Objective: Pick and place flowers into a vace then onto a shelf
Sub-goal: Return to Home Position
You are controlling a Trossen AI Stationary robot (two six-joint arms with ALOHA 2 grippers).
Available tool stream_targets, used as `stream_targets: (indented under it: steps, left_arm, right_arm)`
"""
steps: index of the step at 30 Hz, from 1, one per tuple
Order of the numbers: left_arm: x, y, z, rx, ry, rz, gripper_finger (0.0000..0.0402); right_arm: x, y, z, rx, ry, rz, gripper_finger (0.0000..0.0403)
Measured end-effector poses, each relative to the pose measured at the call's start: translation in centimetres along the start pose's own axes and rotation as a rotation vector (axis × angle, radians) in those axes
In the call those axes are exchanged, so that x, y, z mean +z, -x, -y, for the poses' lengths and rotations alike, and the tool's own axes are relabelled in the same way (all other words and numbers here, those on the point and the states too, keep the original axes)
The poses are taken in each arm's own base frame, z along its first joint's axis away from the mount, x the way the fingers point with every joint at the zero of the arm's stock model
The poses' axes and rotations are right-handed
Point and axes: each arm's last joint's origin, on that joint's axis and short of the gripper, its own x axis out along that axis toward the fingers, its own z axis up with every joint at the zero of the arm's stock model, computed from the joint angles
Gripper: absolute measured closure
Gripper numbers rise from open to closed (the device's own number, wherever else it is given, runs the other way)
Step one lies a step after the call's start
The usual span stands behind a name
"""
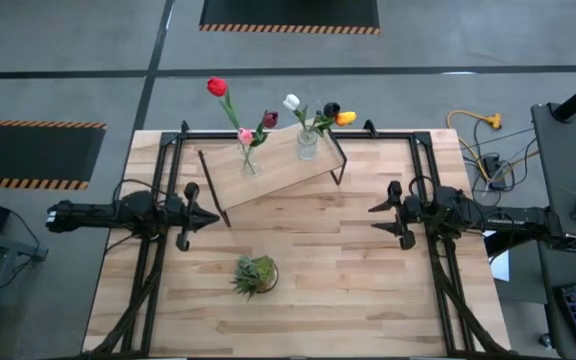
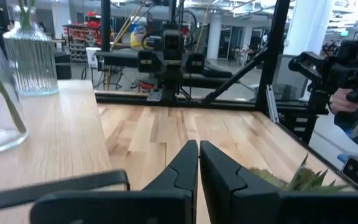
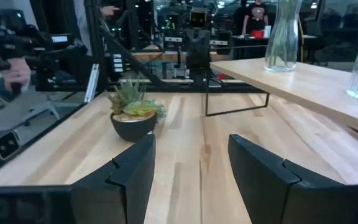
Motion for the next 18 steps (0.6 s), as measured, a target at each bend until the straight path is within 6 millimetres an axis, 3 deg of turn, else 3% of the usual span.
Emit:
stream_targets:
  steps: [18]
  left_arm:
    - [-0.33,-0.05,-0.01,-0.005,-0.003,-0.017,0.0402]
  right_arm:
    - [0.59,0.6,-0.35,-0.094,0.01,0.08,0.0212]
